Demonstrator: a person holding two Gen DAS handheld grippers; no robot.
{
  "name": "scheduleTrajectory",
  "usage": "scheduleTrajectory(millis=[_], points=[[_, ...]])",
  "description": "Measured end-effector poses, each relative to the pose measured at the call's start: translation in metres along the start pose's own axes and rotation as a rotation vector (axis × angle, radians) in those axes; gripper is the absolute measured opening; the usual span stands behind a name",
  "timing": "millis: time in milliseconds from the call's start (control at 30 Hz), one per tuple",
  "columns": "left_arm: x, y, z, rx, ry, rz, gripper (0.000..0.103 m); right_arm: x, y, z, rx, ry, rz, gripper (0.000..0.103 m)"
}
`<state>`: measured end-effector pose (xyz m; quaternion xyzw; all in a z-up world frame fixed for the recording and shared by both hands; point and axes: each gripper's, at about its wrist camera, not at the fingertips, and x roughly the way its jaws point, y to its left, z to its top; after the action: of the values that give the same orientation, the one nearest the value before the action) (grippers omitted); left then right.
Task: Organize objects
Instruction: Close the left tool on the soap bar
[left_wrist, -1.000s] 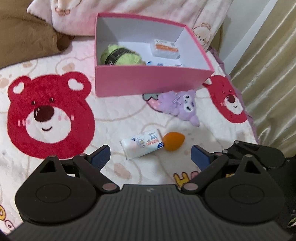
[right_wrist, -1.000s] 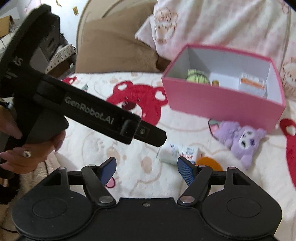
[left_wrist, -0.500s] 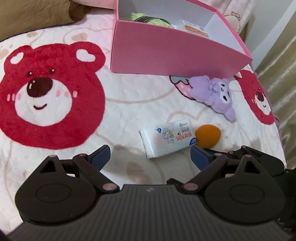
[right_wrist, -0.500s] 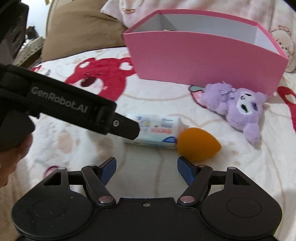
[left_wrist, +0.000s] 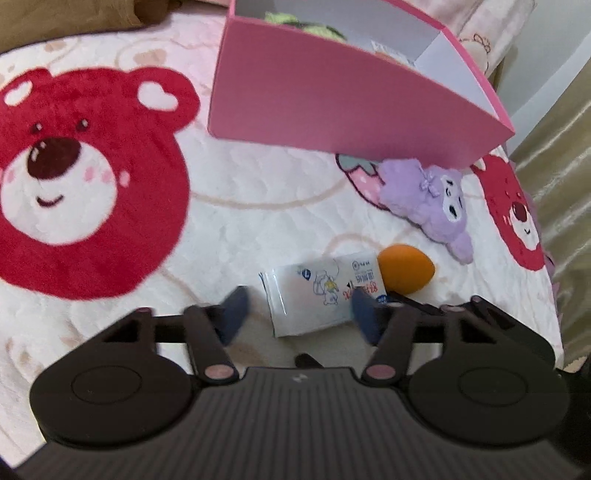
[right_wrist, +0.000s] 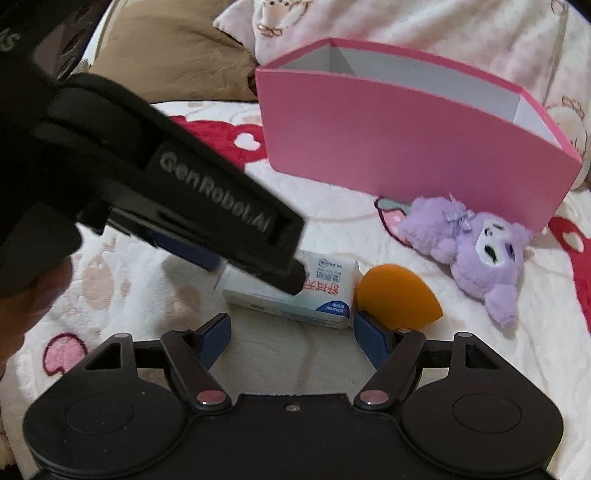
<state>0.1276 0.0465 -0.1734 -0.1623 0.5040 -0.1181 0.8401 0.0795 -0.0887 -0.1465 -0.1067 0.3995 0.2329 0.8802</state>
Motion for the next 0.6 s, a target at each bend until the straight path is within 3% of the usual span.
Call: scheduleTrajectory(millis=[100,400,600], points=[[0.001,-0.003,-0.002,0.005,0.005,-0.02,0.042,-0.002,-0.002,-0.001,0.017,-0.008,0.008,0.079],[-0.007,0.009,-0.007,-0.05,0.12,-0.053,0.041,-0.015,-0.001,-0.004,0.016,0.031,0.103,0.081],[-0.009,0.014,-0.005,-0.073,0.07,-0.009,0.044,-0.007,-0.005,-0.001,0.043,0.01,0.102,0.084]])
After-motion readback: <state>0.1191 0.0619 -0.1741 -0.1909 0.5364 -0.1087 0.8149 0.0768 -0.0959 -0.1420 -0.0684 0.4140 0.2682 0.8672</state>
